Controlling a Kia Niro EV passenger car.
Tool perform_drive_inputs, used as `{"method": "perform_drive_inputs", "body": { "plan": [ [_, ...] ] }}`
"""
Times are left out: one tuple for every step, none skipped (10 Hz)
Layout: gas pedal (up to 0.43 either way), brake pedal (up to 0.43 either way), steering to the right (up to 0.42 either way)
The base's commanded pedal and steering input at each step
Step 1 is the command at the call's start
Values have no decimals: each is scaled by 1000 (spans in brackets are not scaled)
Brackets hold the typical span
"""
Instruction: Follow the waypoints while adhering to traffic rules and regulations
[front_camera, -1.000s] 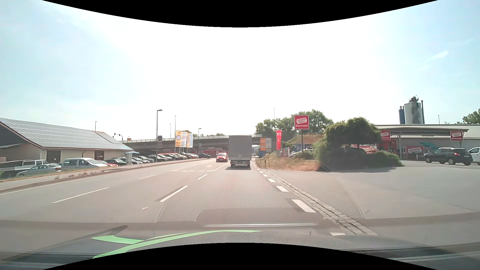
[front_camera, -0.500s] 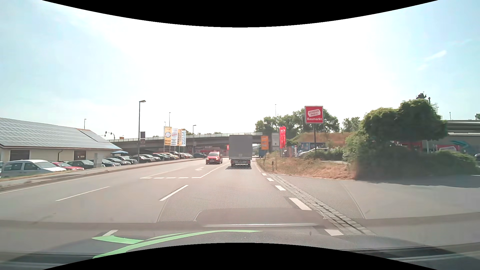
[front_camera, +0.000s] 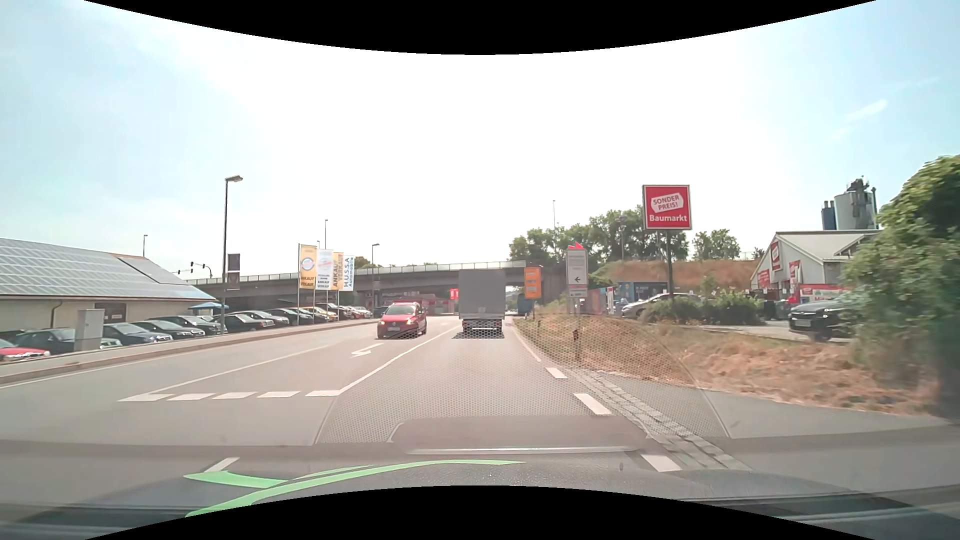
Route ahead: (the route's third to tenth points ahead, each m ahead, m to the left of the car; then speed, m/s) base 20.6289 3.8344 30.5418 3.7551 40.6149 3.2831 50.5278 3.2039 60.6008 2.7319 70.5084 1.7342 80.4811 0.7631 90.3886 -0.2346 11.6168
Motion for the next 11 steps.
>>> {"method": "perform_drive_inputs", "body": {
  "plan": [
    [98, 0, 4],
    [98, 0, 4],
    [98, 0, 4],
    [98, 0, 4],
    [98, 0, 4],
    [98, 0, 5],
    [98, 0, 4],
    [98, 0, 5],
    [98, 0, 4],
    [98, 0, 5],
    [98, 0, 5]
  ]
}}
